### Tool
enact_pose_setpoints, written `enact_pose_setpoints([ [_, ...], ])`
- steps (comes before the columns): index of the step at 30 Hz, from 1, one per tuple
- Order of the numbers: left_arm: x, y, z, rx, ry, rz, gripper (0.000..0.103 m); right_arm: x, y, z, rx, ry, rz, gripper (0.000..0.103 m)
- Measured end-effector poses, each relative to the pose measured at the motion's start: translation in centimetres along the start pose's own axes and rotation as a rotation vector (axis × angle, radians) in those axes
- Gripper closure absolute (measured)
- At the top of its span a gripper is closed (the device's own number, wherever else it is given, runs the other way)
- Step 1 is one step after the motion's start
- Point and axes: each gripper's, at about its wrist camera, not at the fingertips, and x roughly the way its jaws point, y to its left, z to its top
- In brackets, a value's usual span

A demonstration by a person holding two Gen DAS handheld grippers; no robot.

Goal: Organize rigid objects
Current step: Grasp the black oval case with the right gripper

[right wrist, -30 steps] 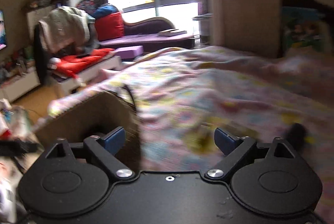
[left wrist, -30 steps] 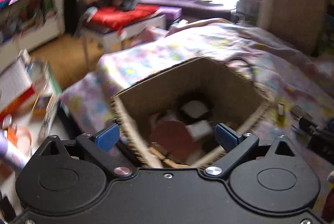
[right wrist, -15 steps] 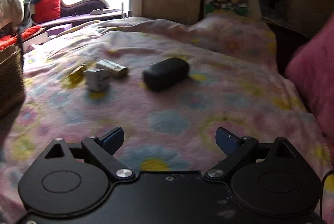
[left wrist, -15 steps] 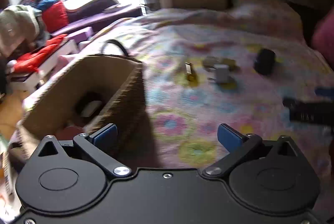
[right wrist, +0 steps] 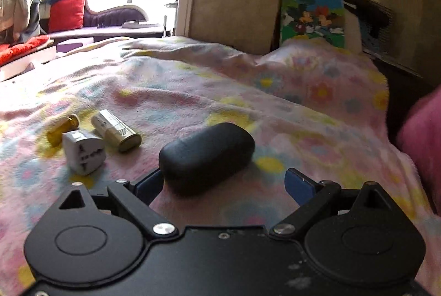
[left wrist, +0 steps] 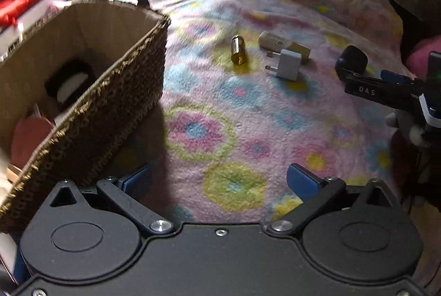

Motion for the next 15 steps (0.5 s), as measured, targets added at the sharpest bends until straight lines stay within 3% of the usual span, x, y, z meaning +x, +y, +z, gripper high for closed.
enact_pose_setpoints([
  [6, 1.2, 0.3, 0.3, -0.034, 0.049, -0.008, 0.004, 1.8, 0.5, 1.7, -0.056, -0.006, 0.033, 0.001],
  [15, 1.5, 0.7, 0.3, -0.059, 0.063, -0.018, 0.004, 4.2, 2.1, 2.8, -0.159, 0.031, 0.064, 0.003],
])
